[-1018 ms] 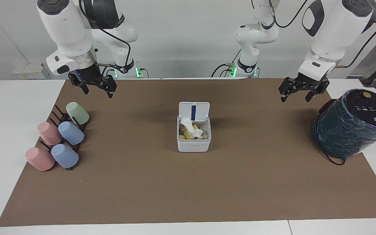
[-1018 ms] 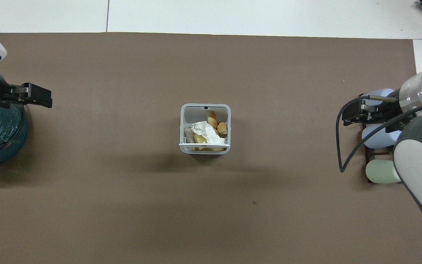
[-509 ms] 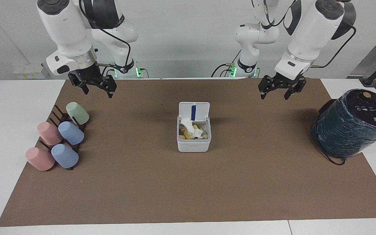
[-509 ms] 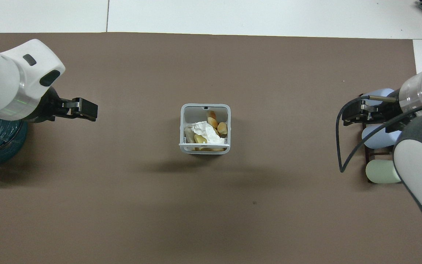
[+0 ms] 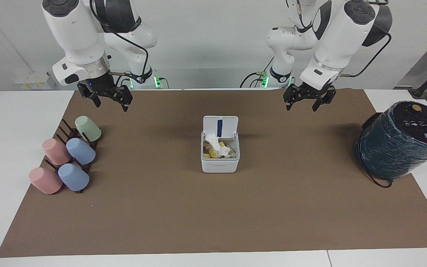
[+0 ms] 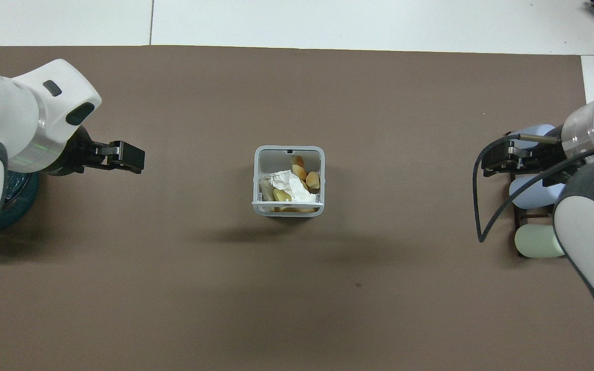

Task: Close trash can lid
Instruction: 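Move the left gripper toward the white trash bin's open lid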

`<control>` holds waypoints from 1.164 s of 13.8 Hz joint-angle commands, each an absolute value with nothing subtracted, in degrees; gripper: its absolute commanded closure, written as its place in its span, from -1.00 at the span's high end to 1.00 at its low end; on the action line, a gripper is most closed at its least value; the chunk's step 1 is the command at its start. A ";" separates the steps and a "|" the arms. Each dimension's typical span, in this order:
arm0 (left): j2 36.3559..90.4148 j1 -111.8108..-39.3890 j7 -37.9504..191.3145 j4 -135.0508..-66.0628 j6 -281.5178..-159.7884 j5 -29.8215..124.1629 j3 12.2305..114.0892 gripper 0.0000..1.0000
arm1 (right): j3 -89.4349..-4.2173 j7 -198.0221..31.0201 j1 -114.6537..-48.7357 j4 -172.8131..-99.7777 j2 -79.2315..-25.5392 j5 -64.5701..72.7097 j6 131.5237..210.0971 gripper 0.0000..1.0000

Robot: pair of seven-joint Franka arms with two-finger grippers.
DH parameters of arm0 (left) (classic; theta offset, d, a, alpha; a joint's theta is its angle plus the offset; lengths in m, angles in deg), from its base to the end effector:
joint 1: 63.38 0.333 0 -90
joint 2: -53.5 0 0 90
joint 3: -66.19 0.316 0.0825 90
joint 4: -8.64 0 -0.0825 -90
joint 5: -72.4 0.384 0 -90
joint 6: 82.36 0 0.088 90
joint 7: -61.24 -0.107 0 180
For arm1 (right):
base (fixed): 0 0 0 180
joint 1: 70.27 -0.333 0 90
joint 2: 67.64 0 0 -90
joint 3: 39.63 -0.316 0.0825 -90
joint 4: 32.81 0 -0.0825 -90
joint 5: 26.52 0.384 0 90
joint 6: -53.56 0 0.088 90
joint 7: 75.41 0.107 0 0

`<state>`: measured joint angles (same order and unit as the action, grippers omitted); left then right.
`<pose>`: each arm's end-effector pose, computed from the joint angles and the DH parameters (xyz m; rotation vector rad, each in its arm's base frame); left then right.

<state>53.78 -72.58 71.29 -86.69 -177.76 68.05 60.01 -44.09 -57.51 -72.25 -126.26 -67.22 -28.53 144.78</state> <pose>0.5398 -0.1561 0.5861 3.0652 -0.1315 -0.0312 0.5534 0.0586 0.5939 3.0824 -0.3068 -0.0587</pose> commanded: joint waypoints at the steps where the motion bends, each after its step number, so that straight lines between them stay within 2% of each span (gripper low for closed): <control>1: 51.74 -73.05 71.79 -89.18 -179.04 65.72 60.56 0.48 | -44.37 -58.72 -71.59 -127.82 -68.52 -28.63 145.32 1.00; 2: 51.57 -74.01 71.79 -89.53 -178.95 65.45 60.56 0.29 | -44.37 -58.72 -71.59 -127.82 -68.60 -28.63 145.41 1.00; 3: 50.78 -74.97 72.39 -90.92 -179.30 65.36 60.56 -0.05 | -44.37 -58.72 -71.59 -127.82 -68.52 -28.63 145.41 1.00; 4: 49.91 -75.77 74.05 -92.85 -179.47 65.36 60.56 -0.31 | -44.37 -58.72 -71.59 -127.82 -68.52 -28.63 145.41 1.00; 7: 48.76 -78.67 78.80 -95.06 -181.05 65.36 60.56 -0.57 | -44.37 -58.72 -71.59 -127.82 -68.52 -28.63 145.41 1.00; 9: 47.44 -81.39 81.96 -98.48 -184.90 65.28 60.48 -0.87 | -44.37 -58.72 -71.59 -127.82 -68.52 -28.63 145.41 1.00; 10: 46.48 -83.31 84.42 -100.93 -187.80 64.67 60.47 -0.96 | -44.37 -58.72 -71.59 -127.82 -68.52 -28.63 145.41 1.00; 12: 45.24 -87.44 90.21 -104.46 -192.03 64.40 60.47 -1.00 | -44.37 -58.72 -71.59 -127.82 -68.52 -28.63 145.41 1.00; 16: 45.06 -94.74 99.99 -104.82 -193.72 64.40 60.47 -1.00 | -44.37 -58.72 -71.59 -127.82 -68.52 -28.63 145.41 1.00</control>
<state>47.42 -91.93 97.32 -102.23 -191.93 65.14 59.46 -44.09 -57.51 -72.25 -126.26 -67.22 -28.53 144.78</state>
